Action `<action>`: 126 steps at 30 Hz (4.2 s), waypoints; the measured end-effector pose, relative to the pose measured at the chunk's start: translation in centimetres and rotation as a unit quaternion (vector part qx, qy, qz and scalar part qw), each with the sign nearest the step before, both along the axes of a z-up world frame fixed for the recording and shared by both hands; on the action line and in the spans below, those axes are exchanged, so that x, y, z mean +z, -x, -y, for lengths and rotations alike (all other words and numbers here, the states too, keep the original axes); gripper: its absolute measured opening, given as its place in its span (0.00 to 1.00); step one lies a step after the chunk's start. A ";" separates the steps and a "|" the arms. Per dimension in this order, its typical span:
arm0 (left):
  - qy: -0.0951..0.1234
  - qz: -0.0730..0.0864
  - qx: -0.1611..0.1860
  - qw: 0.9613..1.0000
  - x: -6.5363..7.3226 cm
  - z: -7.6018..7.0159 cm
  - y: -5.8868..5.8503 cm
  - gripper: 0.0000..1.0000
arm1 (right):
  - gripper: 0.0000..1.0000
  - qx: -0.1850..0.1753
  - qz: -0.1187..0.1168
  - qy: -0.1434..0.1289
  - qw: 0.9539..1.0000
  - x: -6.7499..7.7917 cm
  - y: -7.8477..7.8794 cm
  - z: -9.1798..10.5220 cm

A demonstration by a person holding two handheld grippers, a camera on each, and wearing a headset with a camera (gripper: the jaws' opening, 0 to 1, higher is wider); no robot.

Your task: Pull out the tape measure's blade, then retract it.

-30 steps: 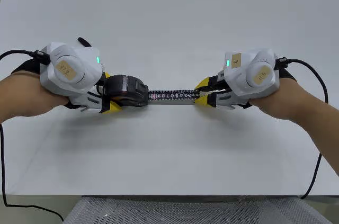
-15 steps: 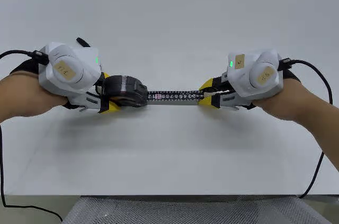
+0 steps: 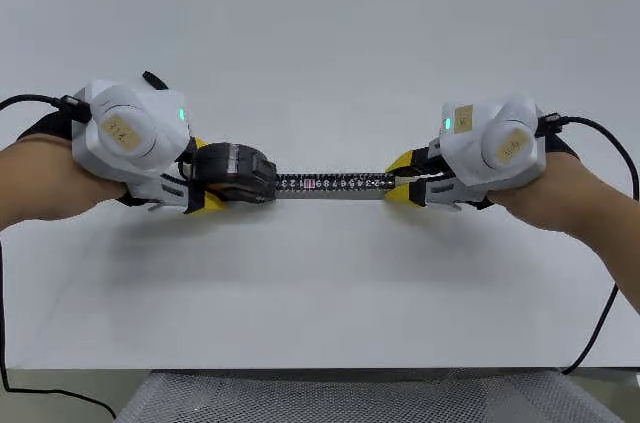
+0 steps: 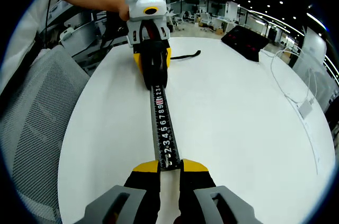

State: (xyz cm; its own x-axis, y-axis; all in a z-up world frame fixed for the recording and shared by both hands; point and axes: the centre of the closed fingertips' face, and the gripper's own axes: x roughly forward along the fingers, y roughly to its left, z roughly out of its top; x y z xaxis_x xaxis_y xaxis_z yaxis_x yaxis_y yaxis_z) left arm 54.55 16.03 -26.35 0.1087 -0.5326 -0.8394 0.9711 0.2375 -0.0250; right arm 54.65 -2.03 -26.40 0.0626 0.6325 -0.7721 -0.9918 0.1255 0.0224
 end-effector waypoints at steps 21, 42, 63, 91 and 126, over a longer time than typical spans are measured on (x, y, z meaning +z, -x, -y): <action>-0.003 0.001 -0.003 1.000 0.0 0.0 0.0 0.29 | 0.08 -0.012 -0.003 0.012 1.000 -0.2 0.1 2.0; -0.003 0.001 -0.003 1.000 0.0 0.0 0.0 0.29 | 0.08 -0.019 -0.005 0.023 1.000 -0.2 0.2 3.9; -0.006 0.001 -0.004 1.000 0.0 0.0 0.0 0.29 | 0.08 -0.018 -0.003 0.035 0.999 0.0 0.1 5.8; -0.008 0.001 -0.006 1.000 -0.1 -0.1 0.0 0.29 | 0.08 -0.023 -0.003 0.051 0.998 0.1 -0.1 8.3; -0.014 0.004 -0.004 1.000 0.0 0.0 0.0 0.29 | 0.09 -0.013 -0.008 0.083 0.996 -0.4 -0.2 11.1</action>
State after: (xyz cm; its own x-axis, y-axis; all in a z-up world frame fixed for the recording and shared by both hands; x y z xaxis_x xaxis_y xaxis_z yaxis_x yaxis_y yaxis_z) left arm 54.58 15.98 -26.38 0.1119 -0.5101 -0.8528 0.9731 0.2300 -0.0099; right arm 54.84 -13.16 -26.76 0.0647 0.4948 -0.8666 -0.9879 0.1547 0.0146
